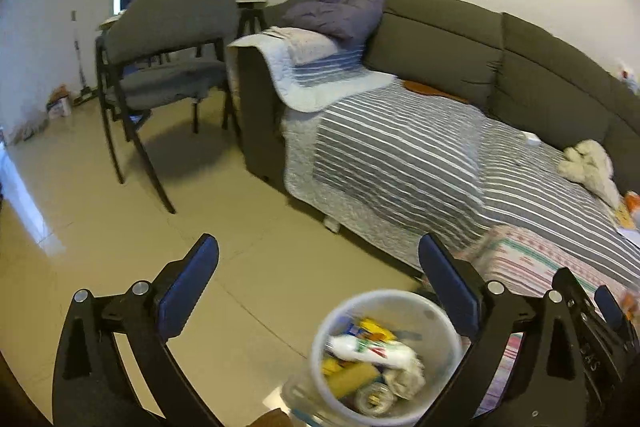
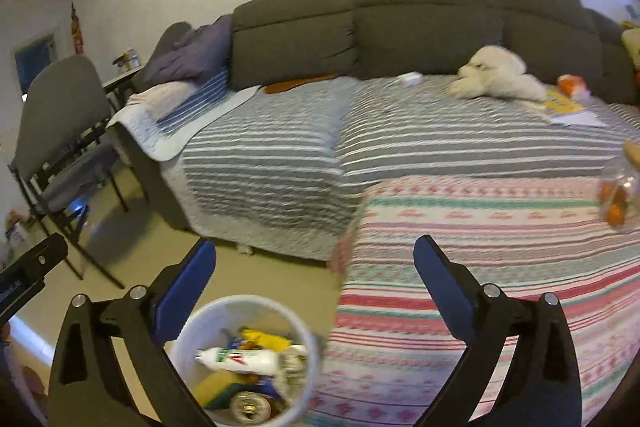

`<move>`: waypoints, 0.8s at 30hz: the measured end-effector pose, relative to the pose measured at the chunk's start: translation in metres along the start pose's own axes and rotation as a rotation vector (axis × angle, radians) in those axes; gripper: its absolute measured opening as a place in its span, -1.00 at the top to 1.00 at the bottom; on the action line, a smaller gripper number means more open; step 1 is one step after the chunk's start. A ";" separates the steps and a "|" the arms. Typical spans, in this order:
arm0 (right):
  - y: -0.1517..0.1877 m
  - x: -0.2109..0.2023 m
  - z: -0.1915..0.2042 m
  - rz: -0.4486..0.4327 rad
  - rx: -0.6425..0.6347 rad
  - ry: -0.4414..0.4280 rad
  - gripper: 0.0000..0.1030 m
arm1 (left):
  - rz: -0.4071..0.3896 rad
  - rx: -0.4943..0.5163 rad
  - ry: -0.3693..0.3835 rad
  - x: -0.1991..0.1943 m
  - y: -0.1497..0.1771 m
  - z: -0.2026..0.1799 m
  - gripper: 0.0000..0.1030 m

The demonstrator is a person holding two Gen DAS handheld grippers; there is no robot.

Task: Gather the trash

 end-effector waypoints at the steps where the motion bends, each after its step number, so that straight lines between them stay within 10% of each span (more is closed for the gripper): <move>1: -0.002 -0.009 -0.008 -0.011 0.002 0.014 -0.87 | 0.001 0.006 0.013 -0.006 0.002 -0.006 -0.86; 24: -0.006 -0.157 -0.172 -0.130 0.056 0.274 -0.87 | -0.085 0.223 0.287 -0.126 0.061 -0.181 -0.87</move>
Point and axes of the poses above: each gripper's, at about its wrist camera, not at the fingertips, and x roughly the way its jaws point, z to its left, y to its underside, the point moved 3 cm from there along x, roughly the way its jaws point, and after that the axes turned 15 degrees about -y, right-handed, at the moved point
